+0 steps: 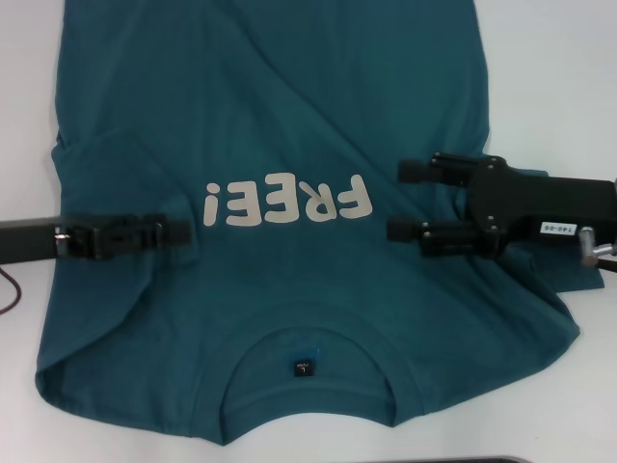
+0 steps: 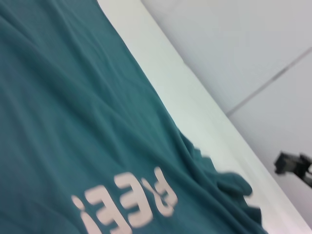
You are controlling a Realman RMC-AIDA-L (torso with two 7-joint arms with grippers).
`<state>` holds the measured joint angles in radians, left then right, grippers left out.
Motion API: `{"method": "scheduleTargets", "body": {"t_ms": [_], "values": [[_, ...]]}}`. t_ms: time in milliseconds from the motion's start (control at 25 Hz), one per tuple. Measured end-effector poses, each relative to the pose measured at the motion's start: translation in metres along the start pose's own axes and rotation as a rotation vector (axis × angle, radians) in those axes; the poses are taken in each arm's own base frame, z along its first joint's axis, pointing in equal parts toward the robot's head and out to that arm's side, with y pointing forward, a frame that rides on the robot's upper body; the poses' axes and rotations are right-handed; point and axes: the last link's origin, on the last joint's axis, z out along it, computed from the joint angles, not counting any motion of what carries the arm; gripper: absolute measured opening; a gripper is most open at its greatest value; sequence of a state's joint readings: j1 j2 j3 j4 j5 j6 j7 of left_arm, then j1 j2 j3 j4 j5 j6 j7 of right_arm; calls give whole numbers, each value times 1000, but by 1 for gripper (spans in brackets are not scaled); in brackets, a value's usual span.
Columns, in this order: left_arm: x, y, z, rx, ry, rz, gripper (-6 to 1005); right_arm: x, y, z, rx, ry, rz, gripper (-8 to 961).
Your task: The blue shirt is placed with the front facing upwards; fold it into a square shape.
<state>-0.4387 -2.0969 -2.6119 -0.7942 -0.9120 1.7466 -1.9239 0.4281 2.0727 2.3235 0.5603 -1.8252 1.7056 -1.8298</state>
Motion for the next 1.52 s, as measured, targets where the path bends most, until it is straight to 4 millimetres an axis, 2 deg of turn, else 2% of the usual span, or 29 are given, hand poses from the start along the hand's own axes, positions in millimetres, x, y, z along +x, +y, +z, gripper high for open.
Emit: {"method": "scheduleTargets", "body": {"t_ms": [200, 440, 760, 1160, 1520], "values": [[3, -5, -11, 27, 55, 0, 777, -2, -6, -17, 39, 4, 37, 913], [5, -9, -22, 53, 103, -2, 812, -5, -12, -47, 105, 15, 103, 913], [7, -13, -22, 76, 73, 11, 861, -8, -17, -85, 181, 94, 210, 913], [4, -16, -24, 93, 42, 12, 895, -2, -26, -112, 324, 206, 403, 914], [4, -16, -24, 91, 53, 8, 894, 15, -30, -131, 447, 261, 518, 914]]}}
